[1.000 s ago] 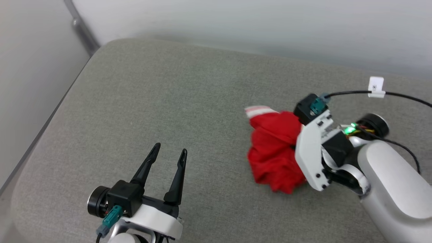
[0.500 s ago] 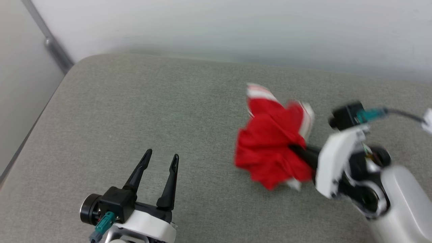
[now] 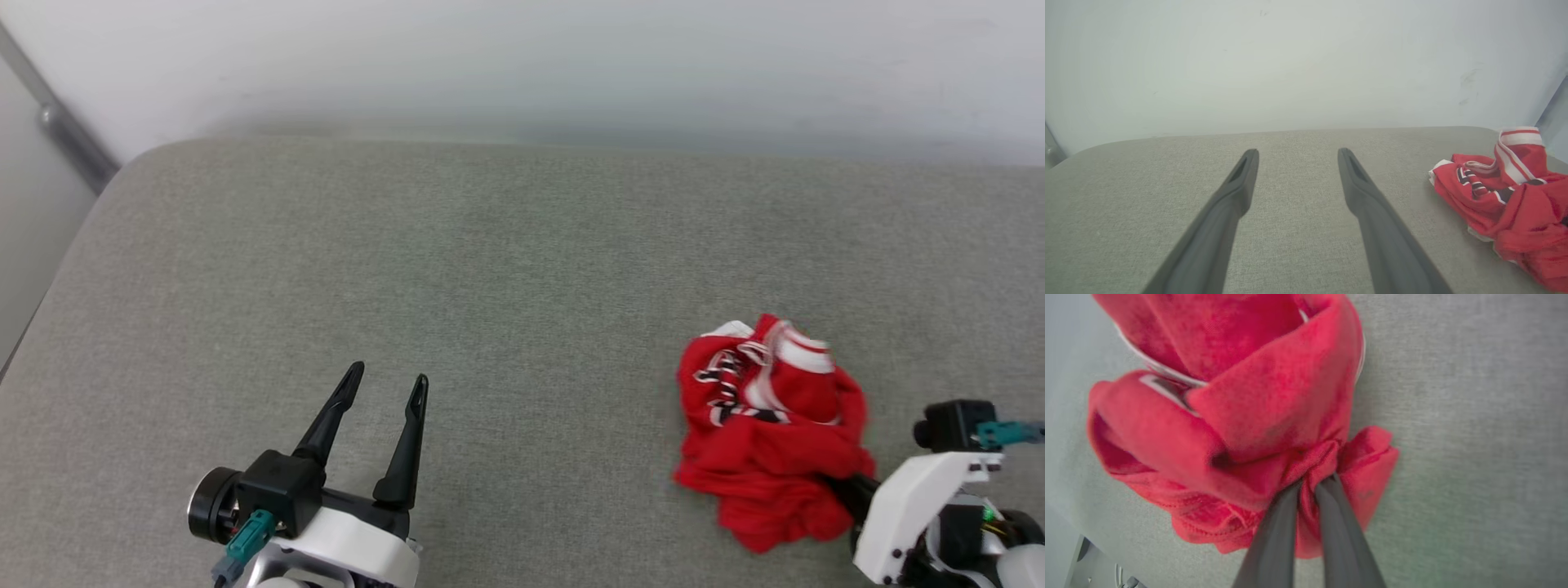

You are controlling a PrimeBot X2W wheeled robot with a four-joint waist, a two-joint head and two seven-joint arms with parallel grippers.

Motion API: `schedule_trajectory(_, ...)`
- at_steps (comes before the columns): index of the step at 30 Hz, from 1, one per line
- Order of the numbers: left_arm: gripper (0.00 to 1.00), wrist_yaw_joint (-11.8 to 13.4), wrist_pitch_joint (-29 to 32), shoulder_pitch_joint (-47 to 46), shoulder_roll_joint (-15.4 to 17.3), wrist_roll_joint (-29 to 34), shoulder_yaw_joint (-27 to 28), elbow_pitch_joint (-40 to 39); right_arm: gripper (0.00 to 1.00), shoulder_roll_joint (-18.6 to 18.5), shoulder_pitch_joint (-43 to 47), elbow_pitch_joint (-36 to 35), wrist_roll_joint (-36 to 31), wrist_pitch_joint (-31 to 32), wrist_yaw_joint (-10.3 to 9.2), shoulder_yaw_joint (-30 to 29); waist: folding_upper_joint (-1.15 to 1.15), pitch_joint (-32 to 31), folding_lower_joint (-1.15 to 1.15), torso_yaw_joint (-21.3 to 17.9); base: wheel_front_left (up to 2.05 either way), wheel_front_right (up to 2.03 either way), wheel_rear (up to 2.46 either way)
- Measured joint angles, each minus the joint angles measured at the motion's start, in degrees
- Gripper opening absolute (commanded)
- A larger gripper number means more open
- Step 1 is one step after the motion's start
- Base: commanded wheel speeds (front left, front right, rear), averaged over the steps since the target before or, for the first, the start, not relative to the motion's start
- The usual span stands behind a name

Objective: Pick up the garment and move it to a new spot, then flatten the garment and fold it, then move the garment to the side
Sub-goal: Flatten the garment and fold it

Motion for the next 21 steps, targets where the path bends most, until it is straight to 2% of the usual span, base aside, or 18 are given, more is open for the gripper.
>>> schedule_trajectory(1,1.0,0.0,0.0,-0.1,0.0,0.0,0.0,0.0,0.35,-0.2,0.3,0.4,-1.4,-0.4,0.0,-0.8,0.0,-0.1,0.0,-0.3,0.0,0.0,0.0)
schedule_trajectory(2,1.0,0.0,0.0,-0.1,0.0,0.0,0.0,0.0,1.0,-0.6,0.5,0.7,-3.2,-0.9,0.0,-1.1,0.0,-0.2,0.0,-0.5,0.0,0.0,0.0)
schedule_trajectory(7,1.0,0.0,0.0,-0.1,-0.2,0.0,0.0,0.2,1.0,-1.1,1.2,-0.7,-8.7,-3.2,-0.01,-1.7,0.0,-0.9,0.0,-1.4,0.0,0.0,0.0)
schedule_trajectory(13,1.0,0.0,0.0,-0.1,-0.6,-0.8,0.5,-0.8,1.0,-1.7,1.6,-9.5,-11.4,-9.5,-0.01,-3.9,0.0,-2.1,0.0,-2.7,0.0,0.0,0.0)
schedule_trajectory(21,1.0,0.0,0.0,0.0,-1.5,-3.1,-0.3,-3.2,1.0,-0.8,3.9,-19.5,-13.7,-25.3,-0.01,-4.8,0.0,-2.0,0.0,-5.2,0.0,0.0,0.0)
